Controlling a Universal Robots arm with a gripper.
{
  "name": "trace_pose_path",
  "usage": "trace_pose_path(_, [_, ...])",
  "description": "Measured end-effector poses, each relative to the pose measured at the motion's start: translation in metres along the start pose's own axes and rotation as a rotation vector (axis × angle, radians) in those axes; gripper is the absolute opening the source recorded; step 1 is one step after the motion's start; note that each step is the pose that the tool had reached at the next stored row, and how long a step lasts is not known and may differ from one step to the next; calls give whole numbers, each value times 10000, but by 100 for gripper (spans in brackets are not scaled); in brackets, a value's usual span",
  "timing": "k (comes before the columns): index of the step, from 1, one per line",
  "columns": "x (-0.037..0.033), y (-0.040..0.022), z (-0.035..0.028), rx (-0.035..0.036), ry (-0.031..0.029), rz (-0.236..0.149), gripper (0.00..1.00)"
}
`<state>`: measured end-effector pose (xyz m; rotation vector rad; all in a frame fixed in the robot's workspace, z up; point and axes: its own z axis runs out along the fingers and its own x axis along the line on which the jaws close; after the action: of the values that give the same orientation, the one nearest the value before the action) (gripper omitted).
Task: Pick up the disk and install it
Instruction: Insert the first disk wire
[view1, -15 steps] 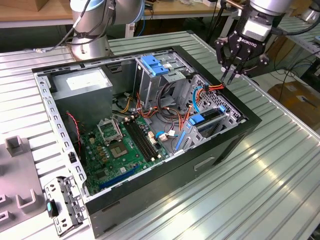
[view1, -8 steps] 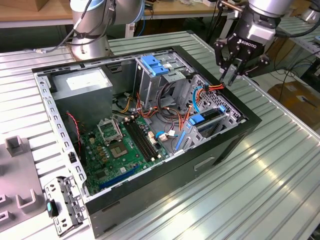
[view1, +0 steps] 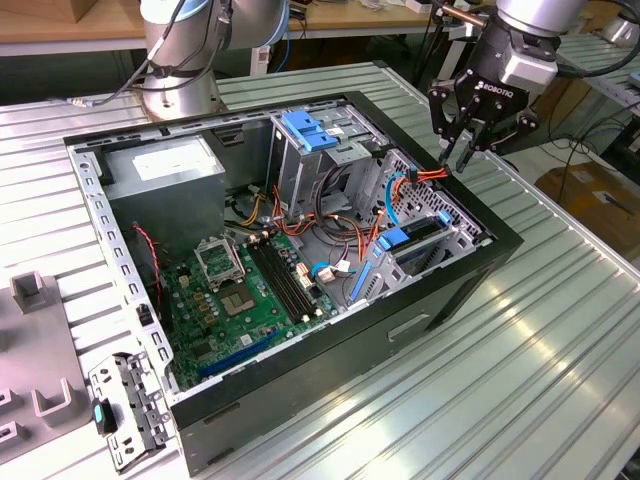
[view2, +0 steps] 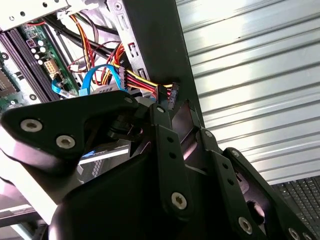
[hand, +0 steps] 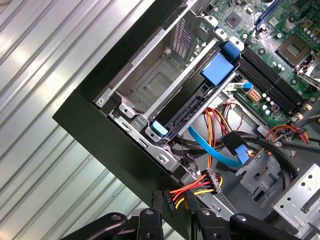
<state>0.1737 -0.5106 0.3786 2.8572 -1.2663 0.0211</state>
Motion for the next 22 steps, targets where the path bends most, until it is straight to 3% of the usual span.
trace_pose_path(12, [1, -2, 5, 3, 0, -93, 32])
trace_pose_path(22, [7, -12, 86, 36, 25, -1611, 32])
